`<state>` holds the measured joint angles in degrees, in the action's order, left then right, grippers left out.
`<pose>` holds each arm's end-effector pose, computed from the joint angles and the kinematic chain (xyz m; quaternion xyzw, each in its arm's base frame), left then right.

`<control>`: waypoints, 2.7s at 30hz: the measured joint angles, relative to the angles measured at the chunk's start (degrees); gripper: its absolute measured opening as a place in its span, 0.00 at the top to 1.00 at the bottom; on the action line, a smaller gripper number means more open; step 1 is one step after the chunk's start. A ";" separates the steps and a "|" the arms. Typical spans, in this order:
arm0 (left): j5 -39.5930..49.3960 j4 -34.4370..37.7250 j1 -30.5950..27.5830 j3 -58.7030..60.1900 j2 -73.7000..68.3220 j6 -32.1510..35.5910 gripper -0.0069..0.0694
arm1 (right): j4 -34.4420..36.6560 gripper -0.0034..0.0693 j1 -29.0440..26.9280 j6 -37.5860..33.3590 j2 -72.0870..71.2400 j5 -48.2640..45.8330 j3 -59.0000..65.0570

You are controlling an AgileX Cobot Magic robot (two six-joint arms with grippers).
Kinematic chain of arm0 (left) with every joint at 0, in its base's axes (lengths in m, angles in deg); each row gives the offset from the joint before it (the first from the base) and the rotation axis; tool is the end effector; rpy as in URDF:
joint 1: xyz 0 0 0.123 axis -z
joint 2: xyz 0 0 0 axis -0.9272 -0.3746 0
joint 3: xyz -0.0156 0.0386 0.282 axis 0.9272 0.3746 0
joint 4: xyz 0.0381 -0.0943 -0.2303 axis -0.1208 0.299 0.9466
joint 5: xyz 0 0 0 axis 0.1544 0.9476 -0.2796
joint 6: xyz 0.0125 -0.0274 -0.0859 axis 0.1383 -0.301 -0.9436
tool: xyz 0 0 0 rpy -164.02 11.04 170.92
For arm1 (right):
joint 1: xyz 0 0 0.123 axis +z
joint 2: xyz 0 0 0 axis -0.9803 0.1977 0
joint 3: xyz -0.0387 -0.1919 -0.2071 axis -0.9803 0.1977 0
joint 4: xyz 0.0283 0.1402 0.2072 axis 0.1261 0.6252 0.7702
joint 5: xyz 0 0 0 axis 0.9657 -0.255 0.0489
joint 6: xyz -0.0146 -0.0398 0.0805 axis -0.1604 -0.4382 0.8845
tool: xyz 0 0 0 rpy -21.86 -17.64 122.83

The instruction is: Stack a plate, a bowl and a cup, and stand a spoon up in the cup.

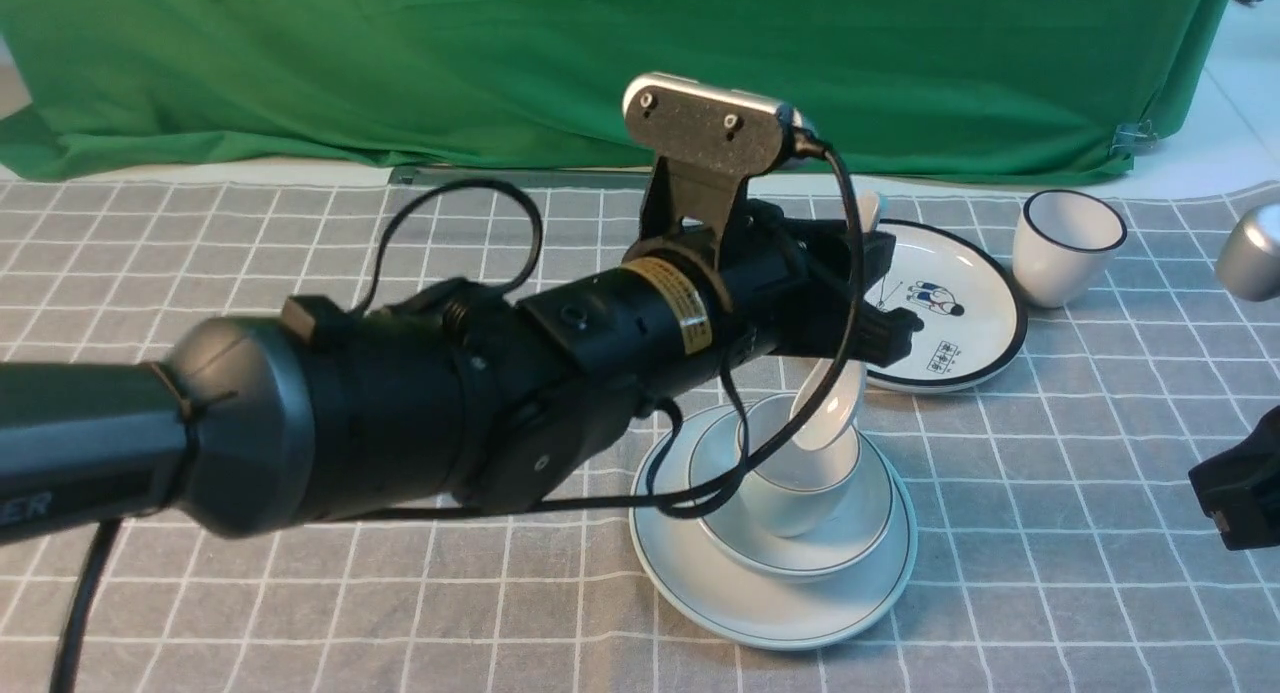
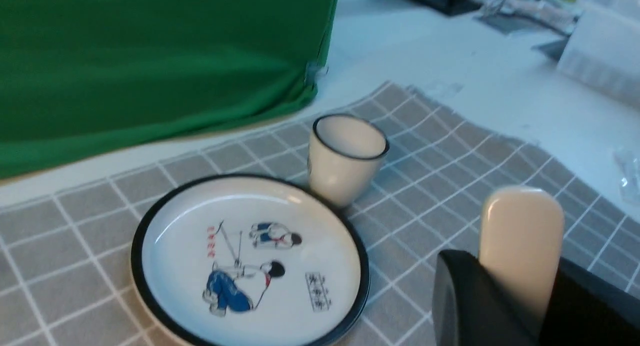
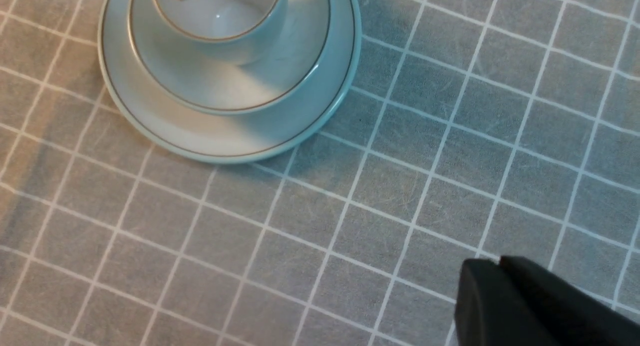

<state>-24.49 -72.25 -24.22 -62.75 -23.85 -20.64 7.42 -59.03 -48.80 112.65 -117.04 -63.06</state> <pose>0.2756 -0.2755 0.2708 0.2664 0.7015 -0.3125 0.5825 0.1819 0.0685 0.3402 -0.1930 0.9164 0.0680 0.3441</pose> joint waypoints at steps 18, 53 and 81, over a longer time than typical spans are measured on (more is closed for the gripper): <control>-3.07 -0.16 -0.45 0.26 -7.16 3.90 0.75 | 0.00 0.85 0.00 0.00 0.00 0.35 0.02; 37.39 -0.75 -7.36 6.81 31.40 8.41 0.89 | -10.82 0.85 0.00 4.55 -41.20 21.80 5.60; 26.73 -0.21 -11.89 42.29 70.43 1.07 0.89 | -11.41 0.78 0.00 4.83 -58.44 39.35 24.02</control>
<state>2.23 -72.45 -36.11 -20.45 46.58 -19.58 -4.00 -59.03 -43.97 54.20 -77.69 -39.04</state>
